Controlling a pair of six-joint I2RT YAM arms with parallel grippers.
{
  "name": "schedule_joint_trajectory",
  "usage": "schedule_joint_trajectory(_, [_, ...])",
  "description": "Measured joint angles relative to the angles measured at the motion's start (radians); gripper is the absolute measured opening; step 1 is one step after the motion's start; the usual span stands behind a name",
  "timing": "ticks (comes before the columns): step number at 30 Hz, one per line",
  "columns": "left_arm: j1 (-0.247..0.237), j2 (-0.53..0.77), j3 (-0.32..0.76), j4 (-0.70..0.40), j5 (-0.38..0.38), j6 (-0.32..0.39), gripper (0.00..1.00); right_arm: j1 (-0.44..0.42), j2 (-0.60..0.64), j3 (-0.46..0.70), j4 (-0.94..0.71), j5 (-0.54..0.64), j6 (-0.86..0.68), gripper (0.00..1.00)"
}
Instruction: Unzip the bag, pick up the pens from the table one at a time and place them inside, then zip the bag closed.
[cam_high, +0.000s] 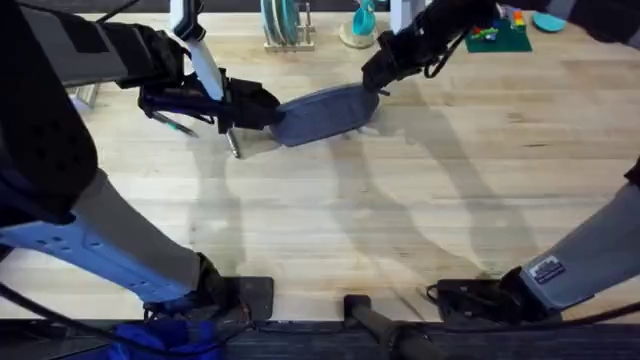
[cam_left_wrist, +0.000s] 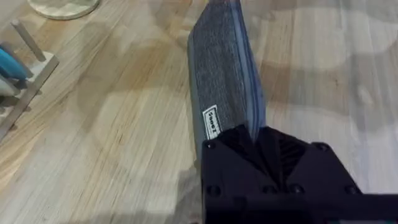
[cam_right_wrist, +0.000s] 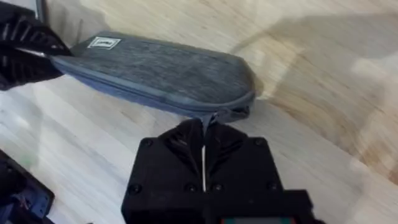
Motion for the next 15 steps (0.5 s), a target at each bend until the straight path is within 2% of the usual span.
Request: schedule_joint_trajectory(15, [0.0, 0.0, 0.0, 0.0, 0.0, 0.0, 0.041, 0.028, 0.0, 0.005, 0.001, 0.007, 0.0, 0.03])
